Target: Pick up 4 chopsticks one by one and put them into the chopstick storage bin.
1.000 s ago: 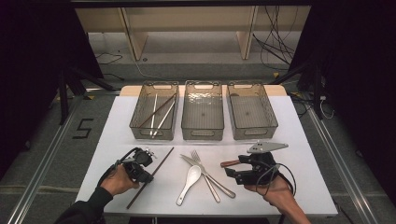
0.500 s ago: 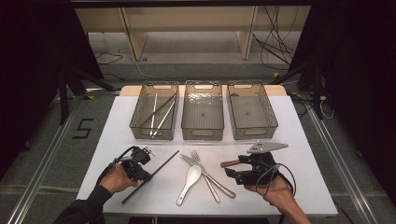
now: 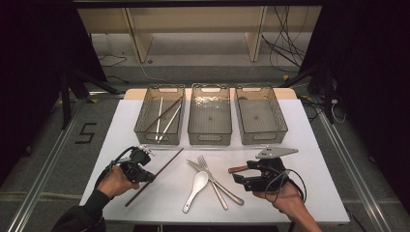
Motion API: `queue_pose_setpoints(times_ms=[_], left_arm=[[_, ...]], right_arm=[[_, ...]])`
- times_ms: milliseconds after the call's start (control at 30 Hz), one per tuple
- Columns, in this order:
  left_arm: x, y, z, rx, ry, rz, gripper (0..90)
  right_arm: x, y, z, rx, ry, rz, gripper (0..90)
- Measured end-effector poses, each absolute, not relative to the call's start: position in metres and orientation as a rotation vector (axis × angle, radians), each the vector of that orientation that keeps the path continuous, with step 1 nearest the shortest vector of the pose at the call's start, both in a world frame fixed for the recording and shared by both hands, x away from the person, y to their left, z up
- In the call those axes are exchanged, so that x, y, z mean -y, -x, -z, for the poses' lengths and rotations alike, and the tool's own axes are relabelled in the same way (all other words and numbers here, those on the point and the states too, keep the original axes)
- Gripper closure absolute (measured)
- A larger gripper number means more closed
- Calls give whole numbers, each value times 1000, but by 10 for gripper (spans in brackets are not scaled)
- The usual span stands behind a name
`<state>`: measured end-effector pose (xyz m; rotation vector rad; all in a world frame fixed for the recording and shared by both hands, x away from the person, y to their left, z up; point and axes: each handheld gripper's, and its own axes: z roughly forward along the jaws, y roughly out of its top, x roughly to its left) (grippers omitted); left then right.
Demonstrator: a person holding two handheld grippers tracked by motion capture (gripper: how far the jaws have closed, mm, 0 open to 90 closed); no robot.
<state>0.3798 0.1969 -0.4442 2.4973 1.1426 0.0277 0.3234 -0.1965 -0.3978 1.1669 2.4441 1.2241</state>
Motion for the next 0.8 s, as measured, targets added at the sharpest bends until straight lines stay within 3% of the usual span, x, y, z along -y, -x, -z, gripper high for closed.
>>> queue_pose_setpoints(times_ms=[800], left_arm=[[-211,-418,371,-1086,-2185,-197,841]], right_arm=[[197,-325,399,-2438,-1181,-1226,298]])
